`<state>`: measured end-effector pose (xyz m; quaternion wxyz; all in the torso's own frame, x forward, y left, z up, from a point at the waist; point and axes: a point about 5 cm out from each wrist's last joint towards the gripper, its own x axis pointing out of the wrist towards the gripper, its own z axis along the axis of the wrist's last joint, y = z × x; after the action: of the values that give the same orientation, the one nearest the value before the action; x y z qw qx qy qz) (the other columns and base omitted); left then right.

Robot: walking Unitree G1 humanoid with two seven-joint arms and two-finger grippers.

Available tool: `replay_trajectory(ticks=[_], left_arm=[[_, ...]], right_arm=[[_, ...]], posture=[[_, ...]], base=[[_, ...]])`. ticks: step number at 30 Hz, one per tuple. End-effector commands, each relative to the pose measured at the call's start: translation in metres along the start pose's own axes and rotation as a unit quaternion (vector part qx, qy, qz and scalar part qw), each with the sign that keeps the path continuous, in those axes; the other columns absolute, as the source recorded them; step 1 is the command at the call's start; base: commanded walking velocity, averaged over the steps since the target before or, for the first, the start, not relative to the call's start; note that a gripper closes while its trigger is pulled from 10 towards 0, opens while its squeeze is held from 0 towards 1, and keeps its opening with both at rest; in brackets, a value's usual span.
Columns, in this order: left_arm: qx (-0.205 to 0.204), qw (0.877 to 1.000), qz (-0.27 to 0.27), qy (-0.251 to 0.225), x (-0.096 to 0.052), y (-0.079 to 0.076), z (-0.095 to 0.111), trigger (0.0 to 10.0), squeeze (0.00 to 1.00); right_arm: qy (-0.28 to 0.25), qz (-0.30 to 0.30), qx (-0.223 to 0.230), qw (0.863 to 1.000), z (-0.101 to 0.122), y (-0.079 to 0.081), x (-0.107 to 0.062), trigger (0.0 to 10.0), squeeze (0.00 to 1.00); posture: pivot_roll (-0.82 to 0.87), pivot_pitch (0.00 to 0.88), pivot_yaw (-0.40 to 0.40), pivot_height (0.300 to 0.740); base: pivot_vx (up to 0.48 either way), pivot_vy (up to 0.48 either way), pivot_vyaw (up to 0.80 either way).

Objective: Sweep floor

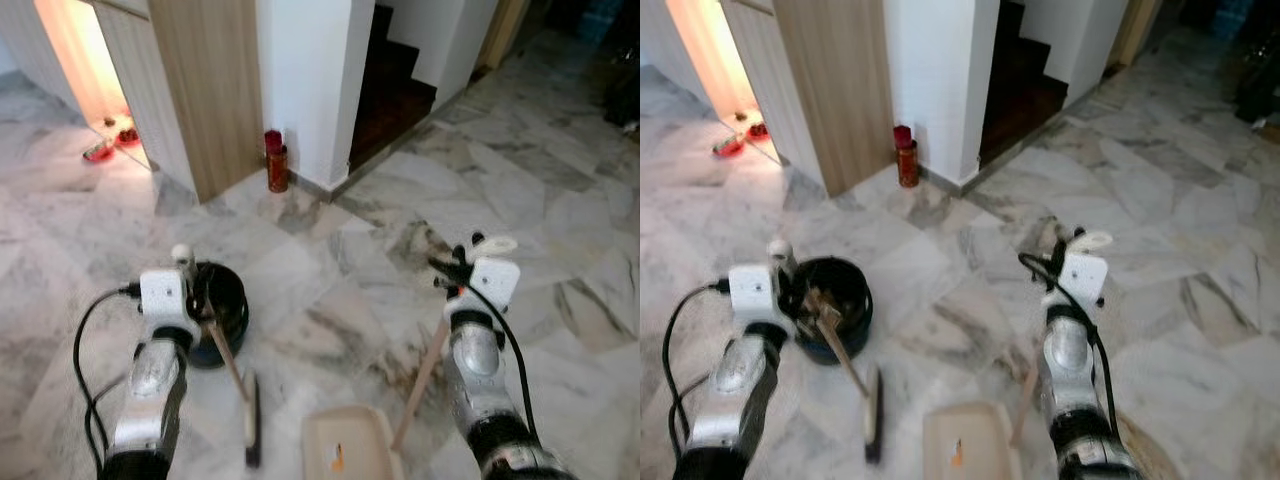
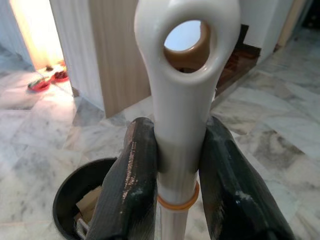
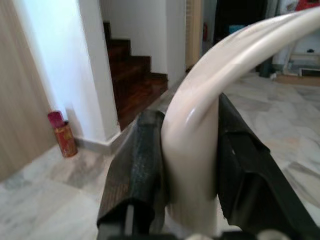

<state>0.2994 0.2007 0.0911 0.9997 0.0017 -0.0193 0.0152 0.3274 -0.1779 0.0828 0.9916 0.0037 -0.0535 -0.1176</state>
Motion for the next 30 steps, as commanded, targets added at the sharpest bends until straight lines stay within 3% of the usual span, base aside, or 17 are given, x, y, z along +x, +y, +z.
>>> replay_trajectory(ticks=[1,13,30], left_arm=[[0.008,1.0,-0.01,-0.023,0.003,-0.0059,0.008,10.0,0.0],[0.007,1.0,-0.001,-0.028,0.004,-0.0026,0.0096,10.0,0.0],[0.0,0.999,0.005,-0.034,0.0046,-0.0035,0.0117,10.0,0.0]], right_arm=[[-0.005,-0.014,0.0,1.0,0.0016,-0.0089,0.0011,10.0,0.0],[-0.007,-0.012,-0.001,1.0,0.0042,-0.0077,0.004,10.0,0.0],[-0.023,0.001,0.004,1.0,0.008,-0.0048,0.0039,10.0,0.0]], posture=[[0.04,0.0,-0.03,0.74],[0.04,0.0,-0.037,0.74],[0.03,0.0,-0.038,0.74]], base=[[0.0,-0.364,-0.8],[0.0,-0.085,-0.8],[0.0,0.0,-0.09]])
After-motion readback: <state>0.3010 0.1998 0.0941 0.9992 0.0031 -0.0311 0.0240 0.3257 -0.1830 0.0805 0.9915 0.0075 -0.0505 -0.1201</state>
